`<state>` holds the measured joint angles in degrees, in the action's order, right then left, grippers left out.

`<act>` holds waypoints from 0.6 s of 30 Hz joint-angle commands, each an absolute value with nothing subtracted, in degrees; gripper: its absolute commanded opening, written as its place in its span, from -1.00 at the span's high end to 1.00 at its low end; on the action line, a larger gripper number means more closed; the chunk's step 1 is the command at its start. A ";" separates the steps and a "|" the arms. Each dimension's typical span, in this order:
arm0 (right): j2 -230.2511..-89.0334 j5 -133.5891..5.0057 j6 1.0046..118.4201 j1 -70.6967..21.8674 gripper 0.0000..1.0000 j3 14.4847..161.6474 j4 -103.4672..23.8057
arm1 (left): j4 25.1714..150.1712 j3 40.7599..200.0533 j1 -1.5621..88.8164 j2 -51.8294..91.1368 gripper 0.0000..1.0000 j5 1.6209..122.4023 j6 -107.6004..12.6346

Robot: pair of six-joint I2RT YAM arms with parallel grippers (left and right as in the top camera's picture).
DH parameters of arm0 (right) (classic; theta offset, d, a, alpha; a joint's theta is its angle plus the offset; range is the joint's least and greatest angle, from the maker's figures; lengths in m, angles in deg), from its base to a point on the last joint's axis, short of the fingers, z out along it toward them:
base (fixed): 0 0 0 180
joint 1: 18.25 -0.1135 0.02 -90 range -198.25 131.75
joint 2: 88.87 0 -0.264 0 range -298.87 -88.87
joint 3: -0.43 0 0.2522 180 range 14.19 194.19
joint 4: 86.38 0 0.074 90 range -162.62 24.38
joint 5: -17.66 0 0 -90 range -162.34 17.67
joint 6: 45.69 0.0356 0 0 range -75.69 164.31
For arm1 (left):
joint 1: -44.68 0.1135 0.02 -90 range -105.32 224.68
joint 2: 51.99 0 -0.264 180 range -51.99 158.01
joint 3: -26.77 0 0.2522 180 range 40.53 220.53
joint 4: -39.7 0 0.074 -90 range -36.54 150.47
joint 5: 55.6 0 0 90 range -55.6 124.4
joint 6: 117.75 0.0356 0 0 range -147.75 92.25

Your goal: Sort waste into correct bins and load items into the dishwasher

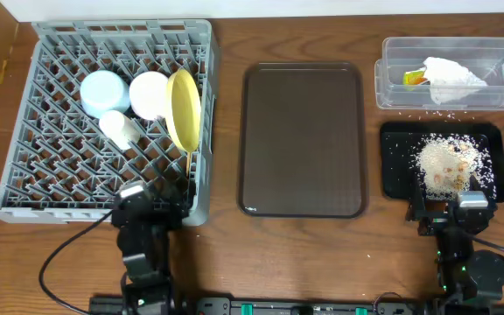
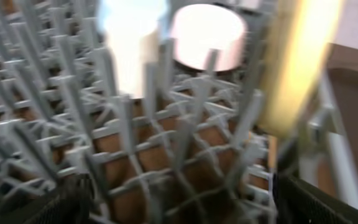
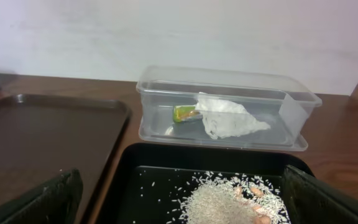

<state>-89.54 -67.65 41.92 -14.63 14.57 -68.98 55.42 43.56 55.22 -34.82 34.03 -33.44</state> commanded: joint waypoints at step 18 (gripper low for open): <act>-89.14 -67.38 41.05 -14.15 -0.98 14.51 -68.71 | 57.67 40.76 40.73 -49.58 -0.85 36.29 -27.56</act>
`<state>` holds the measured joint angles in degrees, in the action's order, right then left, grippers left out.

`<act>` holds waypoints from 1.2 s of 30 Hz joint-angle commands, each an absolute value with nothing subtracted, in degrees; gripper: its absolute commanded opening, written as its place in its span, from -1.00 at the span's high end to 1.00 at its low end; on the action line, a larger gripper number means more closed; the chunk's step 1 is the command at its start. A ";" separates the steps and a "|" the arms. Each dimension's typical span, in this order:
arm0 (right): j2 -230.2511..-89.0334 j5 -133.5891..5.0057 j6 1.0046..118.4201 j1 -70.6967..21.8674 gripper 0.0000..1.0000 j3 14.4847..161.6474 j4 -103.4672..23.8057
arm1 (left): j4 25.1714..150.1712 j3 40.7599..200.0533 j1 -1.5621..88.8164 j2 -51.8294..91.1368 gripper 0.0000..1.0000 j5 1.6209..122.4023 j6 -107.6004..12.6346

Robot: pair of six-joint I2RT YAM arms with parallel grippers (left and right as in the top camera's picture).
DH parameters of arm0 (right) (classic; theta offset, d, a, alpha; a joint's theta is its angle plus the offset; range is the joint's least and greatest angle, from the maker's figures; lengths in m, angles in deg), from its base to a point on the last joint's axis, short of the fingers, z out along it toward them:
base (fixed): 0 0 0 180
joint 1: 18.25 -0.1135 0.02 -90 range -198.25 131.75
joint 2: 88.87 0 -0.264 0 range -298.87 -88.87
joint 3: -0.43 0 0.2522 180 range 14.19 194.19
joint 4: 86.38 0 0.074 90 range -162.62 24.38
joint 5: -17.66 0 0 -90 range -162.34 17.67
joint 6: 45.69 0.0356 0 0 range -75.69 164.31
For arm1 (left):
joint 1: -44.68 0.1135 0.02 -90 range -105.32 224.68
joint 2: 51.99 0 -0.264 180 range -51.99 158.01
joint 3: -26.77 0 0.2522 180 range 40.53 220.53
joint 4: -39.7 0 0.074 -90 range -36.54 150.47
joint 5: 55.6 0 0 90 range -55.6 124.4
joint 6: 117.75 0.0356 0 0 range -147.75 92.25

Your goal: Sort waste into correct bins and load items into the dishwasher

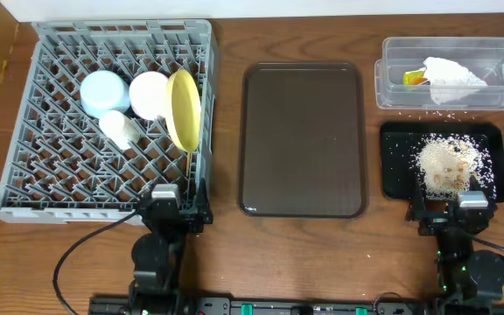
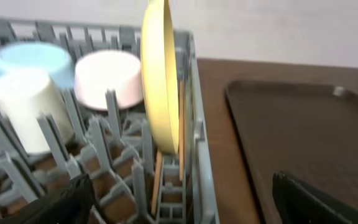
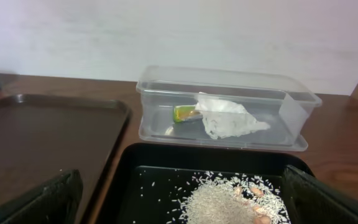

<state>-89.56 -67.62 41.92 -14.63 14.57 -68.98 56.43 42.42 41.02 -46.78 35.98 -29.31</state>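
Note:
The grey dishwasher rack [image 1: 68, 166] at the left holds a pale blue bowl [image 1: 103, 90], a white bowl [image 1: 148, 93], a white cup [image 1: 119, 128] and an upright yellow plate [image 1: 184, 108]. The plate [image 2: 159, 81] stands on edge at the rack's right side, with a thin wooden stick [image 2: 158, 177] below it. My left gripper [image 2: 182, 202] is open at the rack's near right corner, holding nothing. My right gripper [image 3: 182, 199] is open at the near edge of the black bin [image 1: 392, 175] of rice and peanuts [image 1: 449, 162]. A clear bin [image 1: 390, 92] holds a crumpled napkin [image 1: 449, 80] and a green-orange scrap [image 1: 413, 78].
A bare brown serving tray [image 1: 301, 140] lies in the middle of the wooden table. Rice grains are scattered around the black bin. A cable runs from the left arm across the table's front edge.
My left gripper was low among the rack's tines and has moved right and back to the rack's near right corner. The right arm and all objects are unchanged.

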 commanded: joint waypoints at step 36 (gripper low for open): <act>-89.16 -67.38 41.05 -14.13 -0.98 14.51 -68.71 | 57.69 40.76 40.73 -51.76 -0.85 33.77 -27.56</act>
